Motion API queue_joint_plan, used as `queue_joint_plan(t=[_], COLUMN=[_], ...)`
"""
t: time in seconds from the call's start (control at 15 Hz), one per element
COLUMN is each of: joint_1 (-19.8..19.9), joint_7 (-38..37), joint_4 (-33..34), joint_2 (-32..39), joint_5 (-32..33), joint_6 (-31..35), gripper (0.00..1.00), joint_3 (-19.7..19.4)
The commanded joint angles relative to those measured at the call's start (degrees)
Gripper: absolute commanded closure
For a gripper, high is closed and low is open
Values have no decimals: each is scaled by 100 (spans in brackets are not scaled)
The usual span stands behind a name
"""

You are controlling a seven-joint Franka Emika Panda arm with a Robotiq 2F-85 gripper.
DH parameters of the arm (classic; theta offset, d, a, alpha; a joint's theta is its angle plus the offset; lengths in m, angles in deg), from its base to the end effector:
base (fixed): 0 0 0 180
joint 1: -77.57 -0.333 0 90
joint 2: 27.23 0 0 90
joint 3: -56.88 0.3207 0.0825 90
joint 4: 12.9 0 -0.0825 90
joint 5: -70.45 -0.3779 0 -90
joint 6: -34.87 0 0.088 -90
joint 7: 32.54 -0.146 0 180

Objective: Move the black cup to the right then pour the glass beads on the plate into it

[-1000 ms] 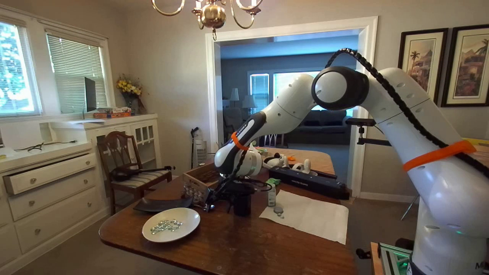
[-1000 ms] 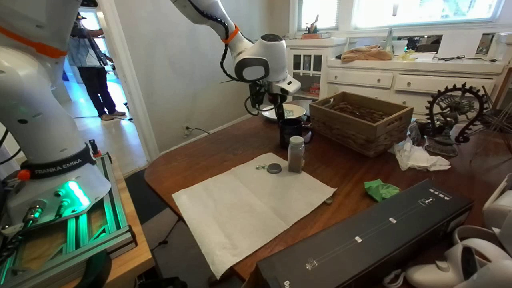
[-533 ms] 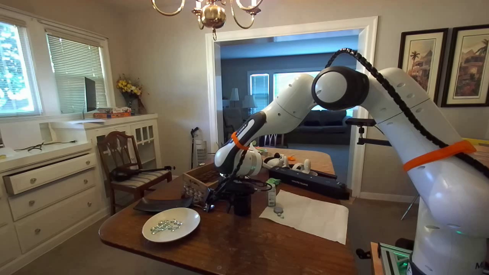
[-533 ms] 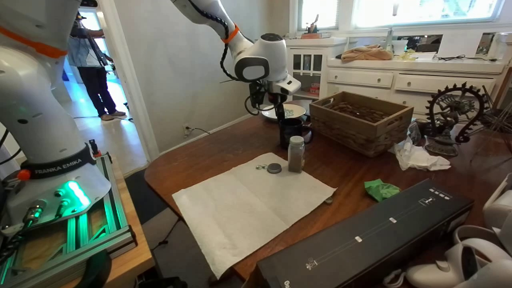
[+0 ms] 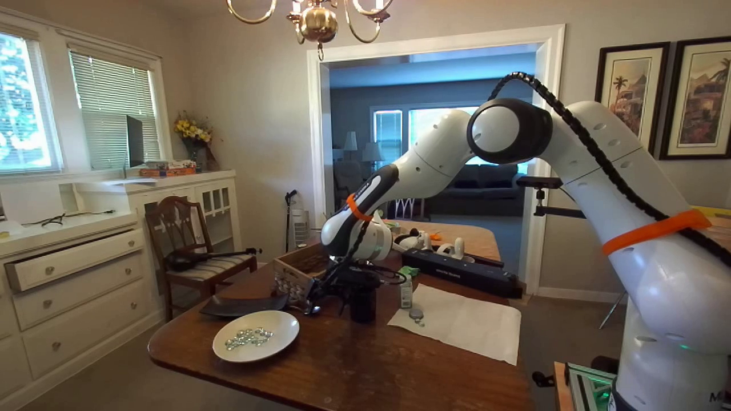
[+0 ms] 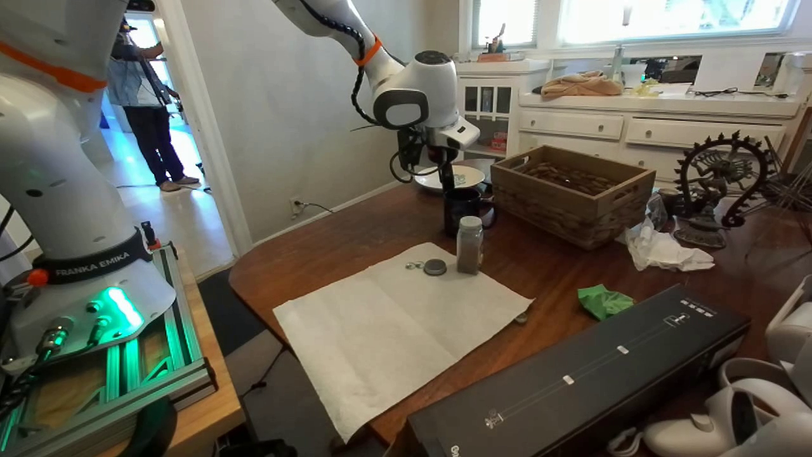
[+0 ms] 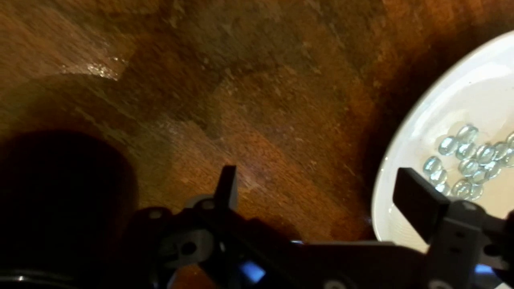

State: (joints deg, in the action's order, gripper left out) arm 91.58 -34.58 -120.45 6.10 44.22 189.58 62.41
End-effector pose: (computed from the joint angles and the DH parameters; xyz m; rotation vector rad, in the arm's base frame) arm 0.6579 -0.1090 0.1939 -2.7141 0.8378 -0.3536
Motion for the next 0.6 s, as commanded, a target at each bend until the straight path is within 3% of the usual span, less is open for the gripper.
queue_joint_plan(t=[0.0,0.27,0.53], joint_1=[-50,-72,140], joint_7=[-9,-26,325], joint_4=[7,6,77], joint_2=[-8,-11,117], joint_5=[-22,-17,-378], joint_6=[-36,-58,135], gripper=[0,0,0], joint_3=[-64,-91,288])
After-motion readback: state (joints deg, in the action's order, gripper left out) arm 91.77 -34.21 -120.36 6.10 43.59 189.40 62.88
